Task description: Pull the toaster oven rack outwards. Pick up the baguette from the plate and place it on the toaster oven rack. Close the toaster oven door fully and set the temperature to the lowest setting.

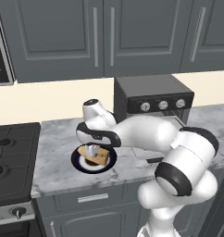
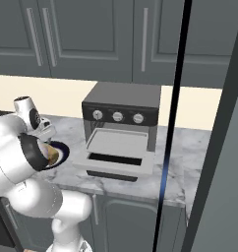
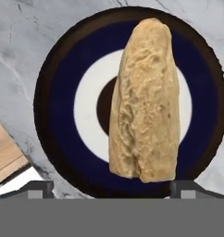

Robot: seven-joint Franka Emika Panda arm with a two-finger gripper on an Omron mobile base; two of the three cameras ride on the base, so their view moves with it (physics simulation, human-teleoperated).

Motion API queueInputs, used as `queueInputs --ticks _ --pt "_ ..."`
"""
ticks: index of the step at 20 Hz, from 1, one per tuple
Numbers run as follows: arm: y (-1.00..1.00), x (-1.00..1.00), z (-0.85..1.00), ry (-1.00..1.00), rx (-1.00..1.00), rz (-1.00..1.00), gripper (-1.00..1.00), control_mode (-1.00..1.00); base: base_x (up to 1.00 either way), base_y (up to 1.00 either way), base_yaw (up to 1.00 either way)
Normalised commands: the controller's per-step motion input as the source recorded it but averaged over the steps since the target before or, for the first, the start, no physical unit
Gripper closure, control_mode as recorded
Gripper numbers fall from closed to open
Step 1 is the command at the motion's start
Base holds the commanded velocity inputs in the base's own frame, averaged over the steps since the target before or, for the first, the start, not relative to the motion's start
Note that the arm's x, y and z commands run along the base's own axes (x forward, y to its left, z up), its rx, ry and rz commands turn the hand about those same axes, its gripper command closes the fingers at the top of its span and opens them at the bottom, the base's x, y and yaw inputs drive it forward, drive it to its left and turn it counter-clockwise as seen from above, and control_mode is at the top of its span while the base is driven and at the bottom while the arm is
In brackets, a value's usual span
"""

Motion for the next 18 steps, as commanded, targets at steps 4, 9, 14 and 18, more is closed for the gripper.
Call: queueInputs --ticks 4,9,14,18 --pt "0.03 0.24 -0.32 0.00 0.00 0.00 -1.00 -1.00 0.00 0.00 0.00" --pt "0.08 0.30 -0.29 -0.04 0.00 0.00 -1.00 -1.00 0.00 0.00 0.00" --pt "0.15 0.29 -0.32 -0.04 0.00 0.00 -1.00 -1.00 0.00 0.00 0.00" --pt "0.17 0.26 -0.37 -0.01 0.00 0.00 -1.00 -1.00 0.00 0.00 0.00"
